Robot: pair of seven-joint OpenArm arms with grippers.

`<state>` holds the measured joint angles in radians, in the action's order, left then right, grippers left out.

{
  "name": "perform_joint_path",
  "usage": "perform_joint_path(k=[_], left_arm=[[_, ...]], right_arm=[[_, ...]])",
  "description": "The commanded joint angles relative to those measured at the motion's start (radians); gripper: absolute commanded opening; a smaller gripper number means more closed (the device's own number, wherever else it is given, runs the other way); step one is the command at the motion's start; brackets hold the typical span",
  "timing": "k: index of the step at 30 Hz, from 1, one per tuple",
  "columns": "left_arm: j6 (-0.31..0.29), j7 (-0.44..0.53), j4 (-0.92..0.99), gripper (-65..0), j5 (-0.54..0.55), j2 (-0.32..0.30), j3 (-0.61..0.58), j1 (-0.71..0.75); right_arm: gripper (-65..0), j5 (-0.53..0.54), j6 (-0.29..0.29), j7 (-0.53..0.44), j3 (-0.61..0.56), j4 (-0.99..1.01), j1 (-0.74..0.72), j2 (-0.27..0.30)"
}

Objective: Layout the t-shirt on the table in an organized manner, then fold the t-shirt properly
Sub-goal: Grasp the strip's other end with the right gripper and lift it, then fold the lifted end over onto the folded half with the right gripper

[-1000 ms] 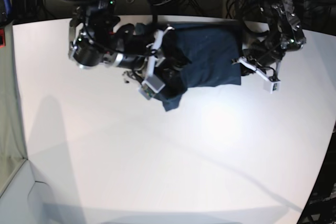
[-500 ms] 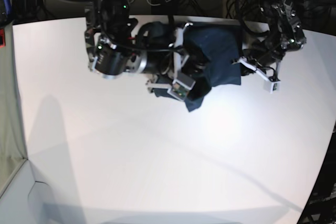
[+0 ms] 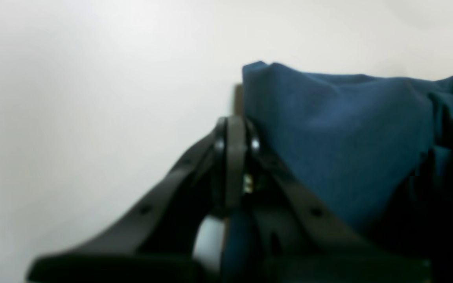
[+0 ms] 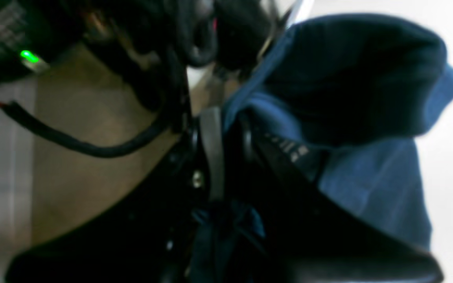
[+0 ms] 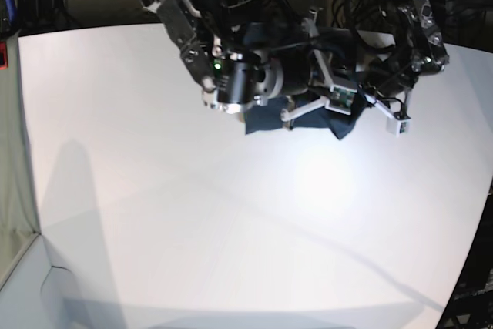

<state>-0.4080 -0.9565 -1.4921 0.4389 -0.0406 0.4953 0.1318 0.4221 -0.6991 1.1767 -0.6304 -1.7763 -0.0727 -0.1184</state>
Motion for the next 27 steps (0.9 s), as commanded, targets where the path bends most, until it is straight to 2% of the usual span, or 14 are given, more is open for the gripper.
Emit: perform_joint_path(k=[1, 4, 9, 21, 27], left_arm=[[0.011, -0.037, -0.003, -64.8, -0.036, -0.002, 0.001, 0.006], [0.011, -0.037, -0.003, -64.8, -0.036, -0.002, 0.003, 0.007], [0.013, -0.045, -0.018, -64.8, -0.036, 0.0, 0.073, 0.007], [0.013, -0.048, -0.232, -64.8, -0.039, -0.022, 0.087, 0.041], [0.013, -0.048, -0.305, -64.8, -0.157, -0.064, 0.099, 0.075]], right_arm=[[-65.0, 0.016, 0.001, -0.036, -0.001, 0.002, -0.022, -0.013], [-65.0, 0.017, 0.001, -0.053, -0.001, 0.034, -0.034, -0.014], [-65.0, 0.019, 0.001, -0.057, -0.001, 0.034, -0.052, -0.014], [-65.0, 0.019, 0.001, -0.059, 0.002, 0.042, -0.072, -0.013], [-65.0, 0.017, 0.001, -0.071, 0.002, 0.048, -0.085, -0.01]])
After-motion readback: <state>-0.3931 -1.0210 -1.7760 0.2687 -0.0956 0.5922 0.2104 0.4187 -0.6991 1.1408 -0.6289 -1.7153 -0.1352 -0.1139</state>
